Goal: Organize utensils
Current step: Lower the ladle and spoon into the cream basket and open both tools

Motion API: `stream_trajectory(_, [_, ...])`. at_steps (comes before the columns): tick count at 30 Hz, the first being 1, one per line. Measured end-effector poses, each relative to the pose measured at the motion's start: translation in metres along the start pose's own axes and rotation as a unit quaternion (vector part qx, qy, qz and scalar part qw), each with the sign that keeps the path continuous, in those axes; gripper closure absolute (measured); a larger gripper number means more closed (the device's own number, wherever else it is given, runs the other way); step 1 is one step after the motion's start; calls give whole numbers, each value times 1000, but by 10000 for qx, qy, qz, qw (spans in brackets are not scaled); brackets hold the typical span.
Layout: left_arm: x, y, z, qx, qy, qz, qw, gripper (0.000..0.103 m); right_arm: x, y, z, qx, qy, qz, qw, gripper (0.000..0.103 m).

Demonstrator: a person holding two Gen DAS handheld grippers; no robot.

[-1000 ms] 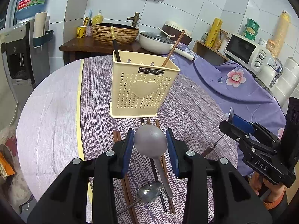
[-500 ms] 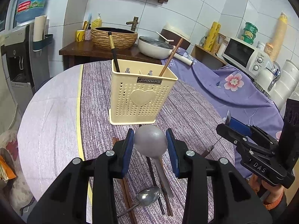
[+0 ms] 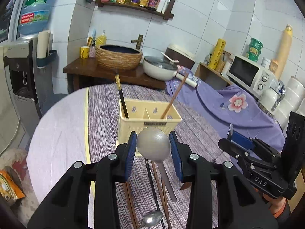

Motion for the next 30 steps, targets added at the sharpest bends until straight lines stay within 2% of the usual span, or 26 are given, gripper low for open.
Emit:
stream_trajectory(6, [-3, -1, -50, -51, -421, -172, 9990, 67, -17, 1, -41, -56, -254, 110, 9996, 58])
stream_trajectory(10, [-2, -3, -86, -89, -795, -309, 9963, 67, -25, 4, -72, 59, -587, 298, 9978, 58])
stream_trajectory(16, [-22, 2, -125, -272, -1208, -919, 9880, 67, -41, 5, -107, 56, -950, 579, 9938, 58])
stream_trajectory(20, [-50, 12, -118, -338, -1198, -1279, 9839, 67, -61, 8, -104, 185, -979, 783, 9919, 58])
stream_trajectory(24, [-69, 18, -93, -432, -1221, -1391, 9818, 67, -83, 7, -82, 211, -856, 902, 9920, 58])
stream_trajectory(30, [-88, 21, -57, -606, -1177, -1361, 9818, 67, -107, 2, -44, 149, -488, 972, 9940, 58])
Point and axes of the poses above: each gripper's, at about its wrist camera, not at the fingertips, and x roughly against the way its jaws point, y to its left, z to its underside, the point moved 2 cm from there along -x, roughly the way its jaws point, and after that the axes turned 11 degrees about -y, right-handed, at the moved point
